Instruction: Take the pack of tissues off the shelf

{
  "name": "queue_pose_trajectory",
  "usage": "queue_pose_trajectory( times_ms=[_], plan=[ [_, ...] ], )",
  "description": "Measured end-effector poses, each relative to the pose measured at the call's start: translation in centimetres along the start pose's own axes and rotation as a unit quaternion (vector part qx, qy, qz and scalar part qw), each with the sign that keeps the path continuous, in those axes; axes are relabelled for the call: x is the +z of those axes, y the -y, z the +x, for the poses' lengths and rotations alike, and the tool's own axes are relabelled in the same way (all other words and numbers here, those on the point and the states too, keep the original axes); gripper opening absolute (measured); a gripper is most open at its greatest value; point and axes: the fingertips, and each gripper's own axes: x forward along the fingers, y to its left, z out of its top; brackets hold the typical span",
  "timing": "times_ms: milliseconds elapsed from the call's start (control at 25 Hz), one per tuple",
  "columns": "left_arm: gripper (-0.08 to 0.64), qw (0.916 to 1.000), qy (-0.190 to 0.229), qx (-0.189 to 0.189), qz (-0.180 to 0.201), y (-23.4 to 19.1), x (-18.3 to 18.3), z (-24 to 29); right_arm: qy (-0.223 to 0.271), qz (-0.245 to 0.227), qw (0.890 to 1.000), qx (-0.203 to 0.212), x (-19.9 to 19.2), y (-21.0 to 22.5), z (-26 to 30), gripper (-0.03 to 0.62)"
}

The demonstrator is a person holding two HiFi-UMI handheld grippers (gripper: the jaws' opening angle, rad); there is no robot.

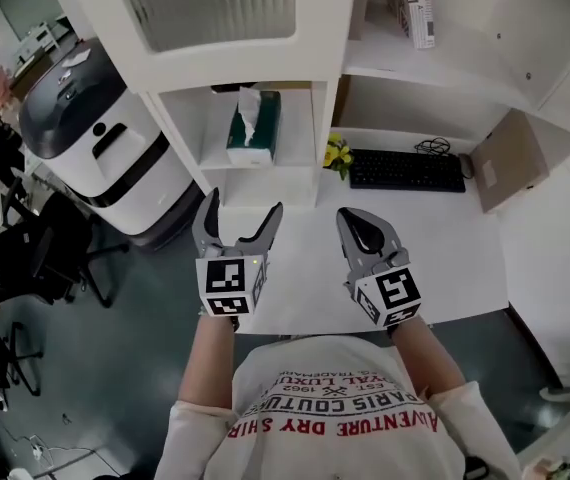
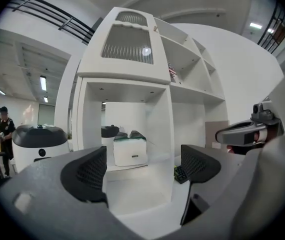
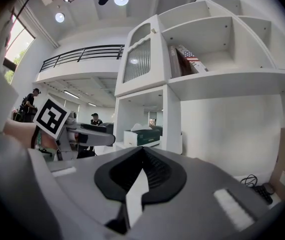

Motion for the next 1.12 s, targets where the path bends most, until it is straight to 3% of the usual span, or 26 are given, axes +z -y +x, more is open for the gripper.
queue_pose_trajectory(
  times_ms=[240, 520, 1000, 1120],
  plan=[
    [0.492, 0.9999, -0.013, 0.004, 0.009, -2.5, -0.6, 5.3, -0.01, -0.009, 1.0, -0.021, -0.4, 1.8, 3.9, 0.0],
    [0.541, 0.9999, -0.01, 0.002, -0.012, -3.7, -0.3, 10.3, -0.03, -0.007, 0.999, -0.037, -1.1, 3.4, 7.0, 0.0],
    [0.54, 0.9986, -0.039, 0.035, 0.01, -4.9, -1.6, 14.7, -0.06, 0.0, 0.998, -0.031, -3.3, 4.4, 8.9, 0.0],
    [0.482, 0.9986, -0.036, 0.039, 0.002, -5.2, -1.6, 14.9, -0.063, 0.005, 0.997, -0.037, -3.8, 5.0, 8.8, 0.0]
  ],
)
